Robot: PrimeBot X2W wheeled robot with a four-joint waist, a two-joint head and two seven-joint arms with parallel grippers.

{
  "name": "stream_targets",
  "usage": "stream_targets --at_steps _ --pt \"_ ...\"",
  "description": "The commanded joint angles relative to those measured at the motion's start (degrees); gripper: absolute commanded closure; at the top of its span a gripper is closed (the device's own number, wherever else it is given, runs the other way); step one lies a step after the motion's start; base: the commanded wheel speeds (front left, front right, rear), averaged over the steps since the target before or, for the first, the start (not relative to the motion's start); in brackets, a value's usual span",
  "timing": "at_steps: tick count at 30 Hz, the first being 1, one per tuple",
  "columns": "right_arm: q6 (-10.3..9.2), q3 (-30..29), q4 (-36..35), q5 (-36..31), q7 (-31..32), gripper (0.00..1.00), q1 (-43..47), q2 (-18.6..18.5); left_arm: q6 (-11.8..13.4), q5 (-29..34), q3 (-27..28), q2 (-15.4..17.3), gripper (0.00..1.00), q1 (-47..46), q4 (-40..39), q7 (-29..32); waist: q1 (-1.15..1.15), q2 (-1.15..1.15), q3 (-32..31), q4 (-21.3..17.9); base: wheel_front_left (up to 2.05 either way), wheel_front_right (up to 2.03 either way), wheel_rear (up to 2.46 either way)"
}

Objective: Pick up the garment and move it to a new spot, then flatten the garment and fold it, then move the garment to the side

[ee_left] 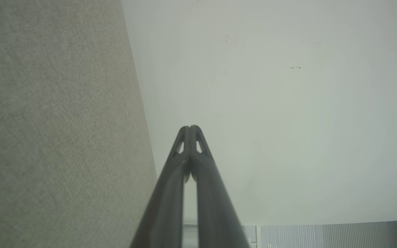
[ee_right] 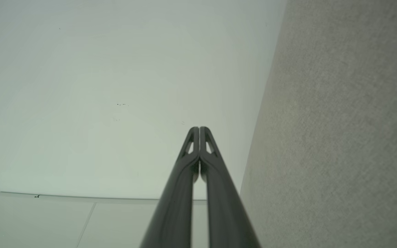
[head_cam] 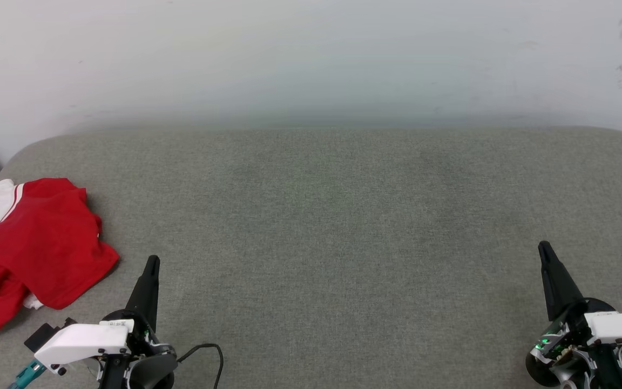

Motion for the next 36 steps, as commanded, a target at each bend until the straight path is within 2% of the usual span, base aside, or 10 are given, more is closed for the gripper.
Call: stream_targets --at_steps 1,2,3,15,22,28,36 --pt "-0.02 0.0 0.0 -0.3 0.0 1.00 -0.7 0.2 -0.1 0.0 0.1 0.0 1.00 -0.3 -0.2 0.1 0.00 0.00 0.0 0.0 0.00 0.00 0.00" --pt "-0.02 0.0 0.0 -0.3 0.0 1.00 -0.7 0.2 -0.1 0.0 0.1 0.0 1.00 -0.3 -0.2 0.1 0.00 0.00 0.0 0.0 0.00 0.00 0.00" --pt "0.00 0.0 0.0 0.0 0.0 0.00 0.0 0.0 0.0 0.0 0.0 0.0 0.00 0.0 0.0 0.0 0.00 0.00 0.0 0.0 0.00 0.00 0.00" --pt "-0.01 1.8 -2.6 -0.9 -2.8 0.00 1.6 0.0 0.0 0.3 -3.2 -0.1 0.00 0.4 -1.9 -2.5 0.00 0.00 0.1 0.0 0.00 0.00 0.00" --pt "-0.01 3.1 -4.4 -4.2 -4.8 0.00 2.0 -0.3 0.0 4.6 -5.7 0.8 0.00 0.2 -3.3 -4.8 0.00 0.00 0.1 -0.1 0.00 0.00 0.00" --pt "-0.01 2.9 -6.0 -11.1 -6.3 0.00 2.3 -0.3 0.0 11.3 -6.0 0.6 0.00 0.1 -4.7 -6.3 0.00 0.00 0.1 -0.1 0.00 0.00 0.00" --pt "-0.01 3.4 -7.9 -24.3 -8.1 0.00 2.6 -0.1 0.0 21.5 -6.6 0.5 0.00 0.1 -6.2 -8.2 0.00 0.00 0.2 0.0 0.00 0.00 0.00"
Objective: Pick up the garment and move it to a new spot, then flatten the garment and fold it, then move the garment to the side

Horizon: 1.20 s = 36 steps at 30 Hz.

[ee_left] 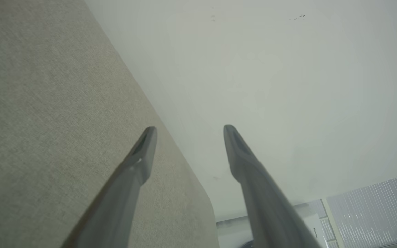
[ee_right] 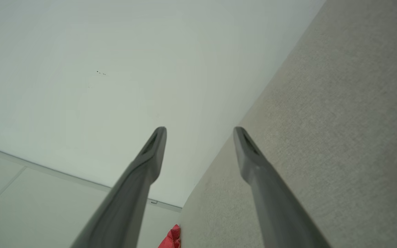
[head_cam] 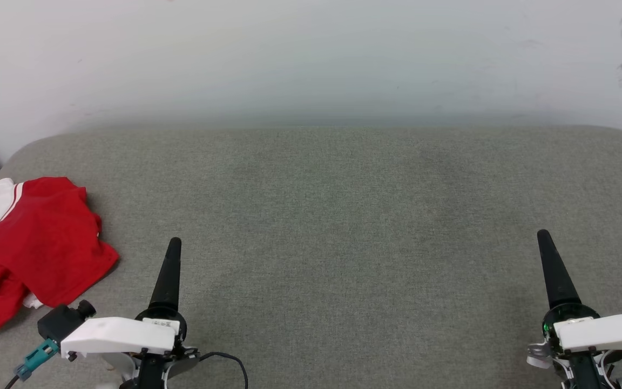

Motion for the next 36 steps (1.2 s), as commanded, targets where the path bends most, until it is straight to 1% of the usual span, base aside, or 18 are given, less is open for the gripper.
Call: stream_targets --at_steps 1,9,10,18,24,29,36 --pt "0.00 0.2 -1.5 -3.5 -0.7 0.00 -0.4 -0.1 0.0 3.0 -0.5 0.4 0.00 -1.5 -1.4 -0.6 0.00 0.00 0.0 0.0 0.00 0.00 0.00" --pt "0.00 0.7 -2.9 -15.9 -2.4 0.00 0.2 0.0 0.0 13.0 -1.3 0.7 0.00 -1.3 -1.7 -2.3 0.00 0.00 0.1 0.0 0.00 0.00 0.00" --pt "0.00 0.7 -2.9 -15.9 -2.4 0.00 0.2 0.0 0.0 13.0 -1.3 0.7 0.00 -1.3 -1.7 -2.3 0.00 0.00 0.1 0.0 0.00 0.00 0.00" --pt "0.00 1.2 -3.8 -25.9 -2.2 0.00 0.5 0.1 0.0 21.9 -2.4 1.3 0.00 -1.2 -0.7 -3.8 0.00 0.00 0.1 -0.1 0.00 0.00 0.00" --pt "0.00 0.9 -4.6 -31.1 -1.5 0.00 1.0 0.1 0.0 28.4 -3.1 1.5 0.00 -1.3 -0.1 -4.9 0.00 0.00 0.1 0.0 0.00 0.00 0.00" --pt "0.00 1.3 -5.3 -36.1 -0.7 0.00 1.2 0.1 0.0 32.2 -3.5 1.5 0.00 -1.4 0.2 -5.7 0.00 0.00 0.1 -0.1 0.00 0.00 0.00" --pt "0.00 1.5 -6.5 -41.4 -0.5 0.00 1.7 0.1 0.0 37.6 -3.6 1.6 0.00 -1.4 0.6 -6.8 0.00 0.00 0.1 -0.3 0.00 0.00 0.00"
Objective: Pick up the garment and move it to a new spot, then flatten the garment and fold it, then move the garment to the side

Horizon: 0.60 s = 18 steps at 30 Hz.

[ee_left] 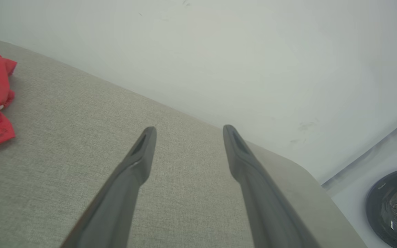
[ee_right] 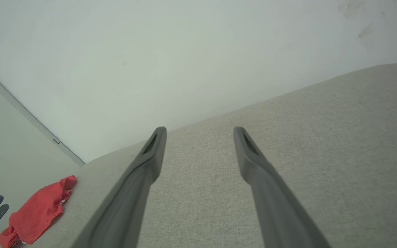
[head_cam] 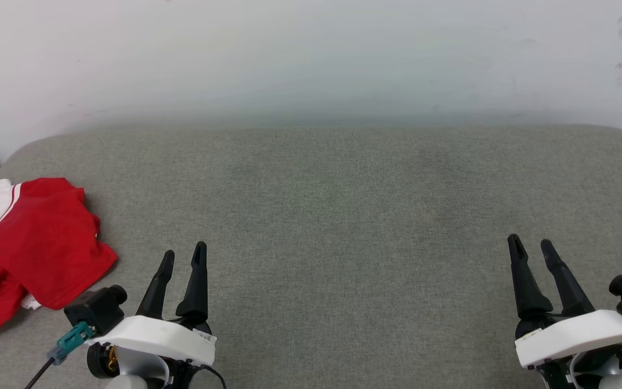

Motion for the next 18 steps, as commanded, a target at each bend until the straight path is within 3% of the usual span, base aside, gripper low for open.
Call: stream_targets --at_steps 1,18 --pt "0.00 0.1 -1.0 -1.5 -0.1 0.00 0.0 0.0 0.0 1.5 0.0 0.2 0.00 -1.0 -0.4 -0.5 0.00 0.00 0.0 0.0 0.00 0.00 0.00" --pt "0.00 -0.8 -2.7 -11.9 0.7 0.00 0.7 0.1 0.0 12.8 -0.3 -0.1 0.00 -1.2 0.8 -2.9 0.00 0.00 0.3 0.1 0.00 0.00 0.00"
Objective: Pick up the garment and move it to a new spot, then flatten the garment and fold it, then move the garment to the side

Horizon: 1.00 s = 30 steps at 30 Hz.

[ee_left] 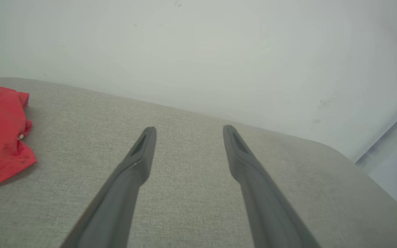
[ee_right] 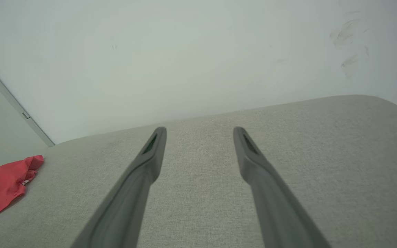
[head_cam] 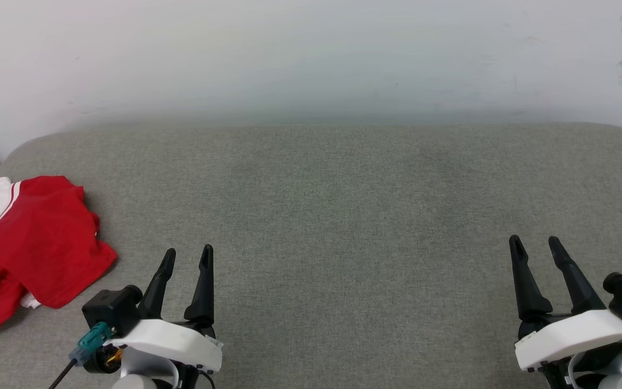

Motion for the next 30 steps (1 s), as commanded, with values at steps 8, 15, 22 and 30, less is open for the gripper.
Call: stream_targets --at_steps 8,15,22,30 --pt "-0.02 -0.2 -1.3 -4.7 0.0 0.00 0.5 0.1 0.0 5.0 -0.4 -0.1 0.00 -1.1 0.2 -1.4 0.00 0.00 0.1 -0.1 0.00 0.00 0.00" --pt "-0.02 -0.3 -1.5 -7.4 -0.1 0.00 0.6 0.1 0.0 8.3 -0.5 -0.3 0.00 -1.1 0.9 -2.2 0.00 0.00 0.1 -0.1 0.00 0.00 0.00" --pt "-0.02 -0.5 -1.6 -9.9 -0.4 0.00 0.7 0.1 0.0 11.2 -0.7 -0.4 0.00 -1.3 1.5 -3.1 0.00 0.00 0.2 -0.2 0.00 0.00 0.00" --pt "-0.02 -0.7 -1.9 -12.6 -0.6 0.00 0.8 0.1 0.0 14.1 -1.1 -0.5 0.00 -1.3 2.3 -3.9 0.00 0.00 0.3 0.0 0.00 0.00 0.00"
